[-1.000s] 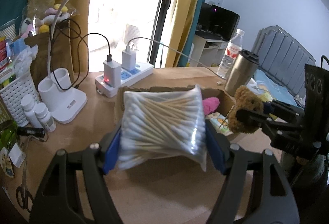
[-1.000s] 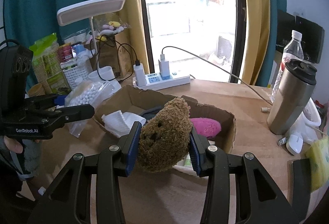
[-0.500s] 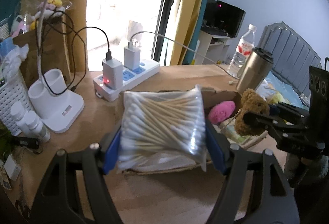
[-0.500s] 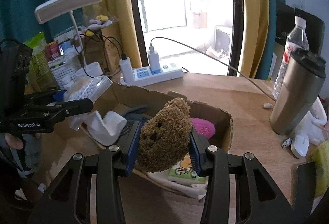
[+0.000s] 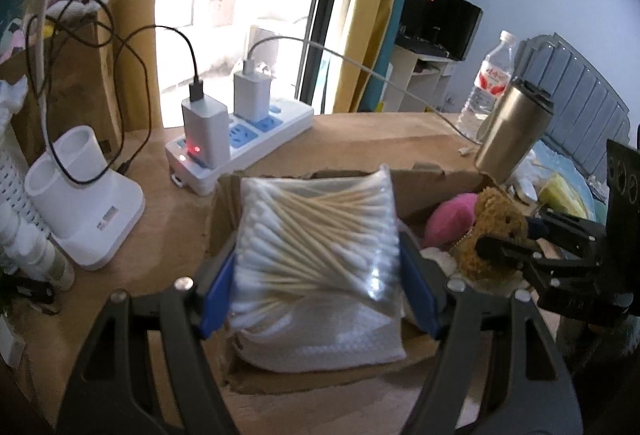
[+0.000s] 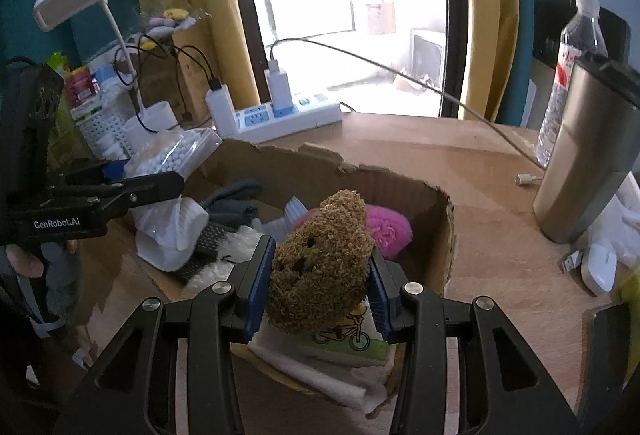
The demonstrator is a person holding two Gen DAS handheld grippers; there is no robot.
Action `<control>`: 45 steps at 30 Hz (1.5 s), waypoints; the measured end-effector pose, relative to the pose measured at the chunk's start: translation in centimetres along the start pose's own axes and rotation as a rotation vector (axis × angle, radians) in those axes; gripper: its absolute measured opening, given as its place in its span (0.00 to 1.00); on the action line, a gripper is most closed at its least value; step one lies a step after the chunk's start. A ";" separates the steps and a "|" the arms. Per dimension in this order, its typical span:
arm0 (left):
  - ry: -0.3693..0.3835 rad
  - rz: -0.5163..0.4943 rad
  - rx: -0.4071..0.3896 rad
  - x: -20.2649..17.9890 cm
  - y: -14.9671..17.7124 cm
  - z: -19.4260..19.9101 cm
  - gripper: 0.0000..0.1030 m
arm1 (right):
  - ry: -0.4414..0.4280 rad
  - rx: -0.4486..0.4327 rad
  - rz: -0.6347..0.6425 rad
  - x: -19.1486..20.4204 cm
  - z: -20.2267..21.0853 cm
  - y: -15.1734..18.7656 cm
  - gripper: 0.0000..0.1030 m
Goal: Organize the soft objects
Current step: 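Open both tools to drop the swab bag and teddy bear into the box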
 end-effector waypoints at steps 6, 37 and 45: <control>-0.004 -0.001 0.034 0.2 0.5 -1.7 0.72 | 0.007 0.010 0.005 -0.1 -0.6 0.3 0.45; -0.002 -0.001 -0.010 -0.5 -0.4 0.5 0.86 | 0.080 0.002 0.003 0.0 0.6 0.1 0.70; 0.020 -0.013 -0.041 -1.3 -0.4 2.7 0.86 | 0.093 -0.018 0.002 0.5 2.4 0.1 0.70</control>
Point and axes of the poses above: each gripper's, at about its wrist camera, not at the fingertips, and z roughly against the way its jaws point, x to its left, y to its underside, the point moved 10 cm from there along -z, roughly the way its jaws point, and after that the axes turned 5 degrees about z, right-handed, at the moved point
